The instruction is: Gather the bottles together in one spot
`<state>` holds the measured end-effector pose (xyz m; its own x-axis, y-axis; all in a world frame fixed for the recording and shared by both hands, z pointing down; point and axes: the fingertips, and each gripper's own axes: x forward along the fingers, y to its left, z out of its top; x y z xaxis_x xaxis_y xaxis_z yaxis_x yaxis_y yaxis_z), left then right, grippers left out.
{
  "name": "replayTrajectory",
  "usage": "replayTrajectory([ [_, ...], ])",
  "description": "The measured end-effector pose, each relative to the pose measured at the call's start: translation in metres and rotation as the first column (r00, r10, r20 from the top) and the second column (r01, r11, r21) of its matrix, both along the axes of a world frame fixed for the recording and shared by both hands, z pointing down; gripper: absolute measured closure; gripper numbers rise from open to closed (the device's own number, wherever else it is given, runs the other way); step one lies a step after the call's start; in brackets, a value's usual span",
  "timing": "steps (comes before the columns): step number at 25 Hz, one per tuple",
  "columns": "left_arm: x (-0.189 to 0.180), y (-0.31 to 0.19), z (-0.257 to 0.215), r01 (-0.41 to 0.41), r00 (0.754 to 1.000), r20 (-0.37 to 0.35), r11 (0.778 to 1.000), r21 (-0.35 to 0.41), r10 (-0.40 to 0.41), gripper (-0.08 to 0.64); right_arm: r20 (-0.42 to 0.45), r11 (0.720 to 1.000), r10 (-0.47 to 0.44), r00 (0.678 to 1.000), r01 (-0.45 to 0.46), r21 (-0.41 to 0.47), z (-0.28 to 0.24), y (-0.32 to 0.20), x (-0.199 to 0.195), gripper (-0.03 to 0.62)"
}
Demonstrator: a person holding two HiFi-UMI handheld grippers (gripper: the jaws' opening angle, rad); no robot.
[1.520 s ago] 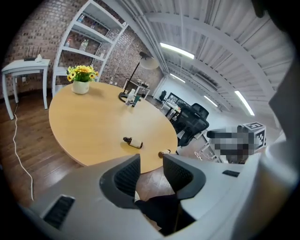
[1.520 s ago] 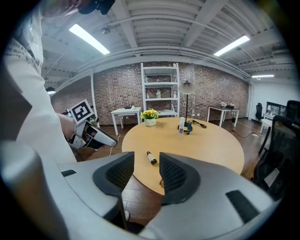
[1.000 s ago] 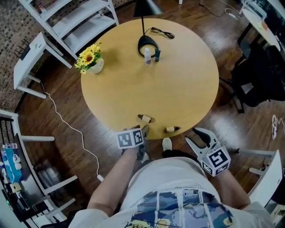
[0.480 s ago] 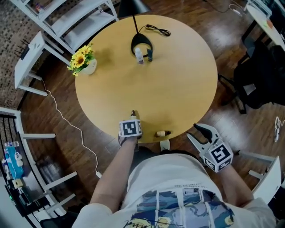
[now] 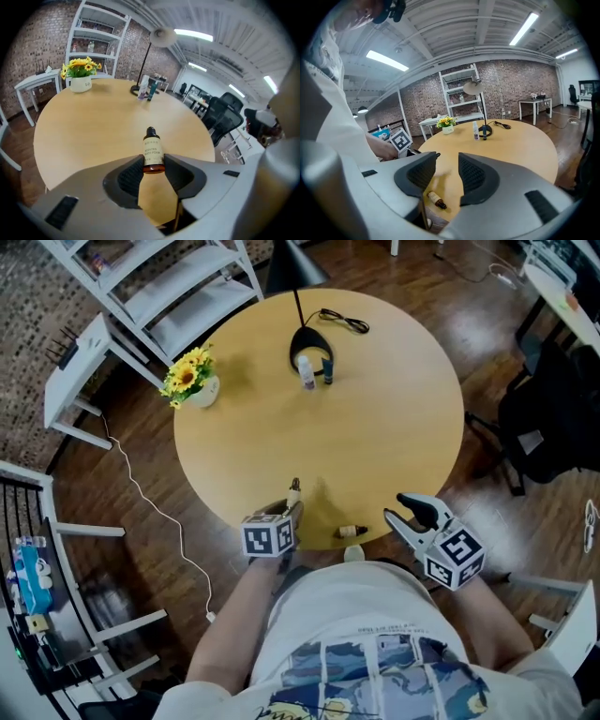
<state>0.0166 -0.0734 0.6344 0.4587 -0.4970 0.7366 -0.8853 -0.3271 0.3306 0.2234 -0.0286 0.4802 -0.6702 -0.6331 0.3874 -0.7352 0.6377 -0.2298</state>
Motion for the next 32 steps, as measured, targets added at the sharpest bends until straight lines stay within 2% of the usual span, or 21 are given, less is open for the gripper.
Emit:
replayTrajectory([
  [3, 0.015, 0.009, -0.058, -0.069, 0.989, -0.117, 0.988, 0.139, 0.085, 0.414, 0.119, 0.999, -0.003, 0.993, 0.009, -0.053, -0.017, -0.005, -0.025, 0.417],
  [5, 0.026, 0.022, -0.104, -0.150, 0.971, -0.145, 0.955, 0.255, 0.191, 0.414, 0.200, 0.995, -0.023, 0.979, 0.042, -0.093, -0.031, -0.006, -0.047, 0.416],
  [8, 0.039, 0.045, -0.157, -0.266, 0.932, -0.125, 0.876, 0.403, 0.340, 0.414, 0.310, 0.985, -0.067, 0.948, 0.112, -0.132, -0.052, -0.005, -0.085, 0.416],
  [11, 0.038, 0.072, -0.189, -0.330, 0.901, -0.089, 0.803, 0.497, 0.425, 0.414, 0.386, 0.974, -0.091, 0.918, 0.162, -0.156, -0.068, 0.004, -0.123, 0.416],
  [15, 0.015, 0.101, -0.205, -0.371, 0.880, -0.047, 0.745, 0.554, 0.473, 0.414, 0.434, 0.965, -0.102, 0.895, 0.194, -0.175, -0.078, 0.022, -0.168, 0.418],
  [17, 0.000, 0.114, -0.205, -0.387, 0.873, -0.030, 0.728, 0.567, 0.487, 0.414, 0.451, 0.960, -0.098, 0.887, 0.204, -0.192, -0.080, 0.034, -0.188, 0.459],
  [22, -0.031, 0.140, -0.205, -0.394, 0.864, -0.032, 0.713, 0.581, 0.503, 0.414, 0.486, 0.957, -0.058, 0.872, 0.187, -0.221, -0.084, 0.060, -0.218, 0.515],
  [24, -0.042, 0.149, -0.203, -0.400, 0.861, -0.027, 0.709, 0.581, 0.508, 0.414, 0.470, 0.962, -0.058, 0.881, 0.174, -0.209, -0.085, 0.070, -0.230, 0.515],
  [26, -0.051, 0.156, -0.199, -0.403, 0.860, -0.032, 0.715, 0.571, 0.510, 0.413, 0.438, 0.968, -0.069, 0.896, 0.166, -0.186, -0.085, 0.079, -0.239, 0.515],
  [29, -0.067, 0.160, -0.191, -0.388, 0.870, -0.057, 0.751, 0.534, 0.490, 0.413, 0.359, 0.980, -0.083, 0.929, 0.141, -0.140, -0.082, 0.083, -0.242, 0.515],
  [32, -0.089, 0.164, -0.178, -0.356, 0.889, -0.098, 0.810, 0.467, 0.447, 0.413, 0.273, 0.987, -0.094, 0.958, 0.125, -0.099, -0.077, 0.082, -0.238, 0.515],
])
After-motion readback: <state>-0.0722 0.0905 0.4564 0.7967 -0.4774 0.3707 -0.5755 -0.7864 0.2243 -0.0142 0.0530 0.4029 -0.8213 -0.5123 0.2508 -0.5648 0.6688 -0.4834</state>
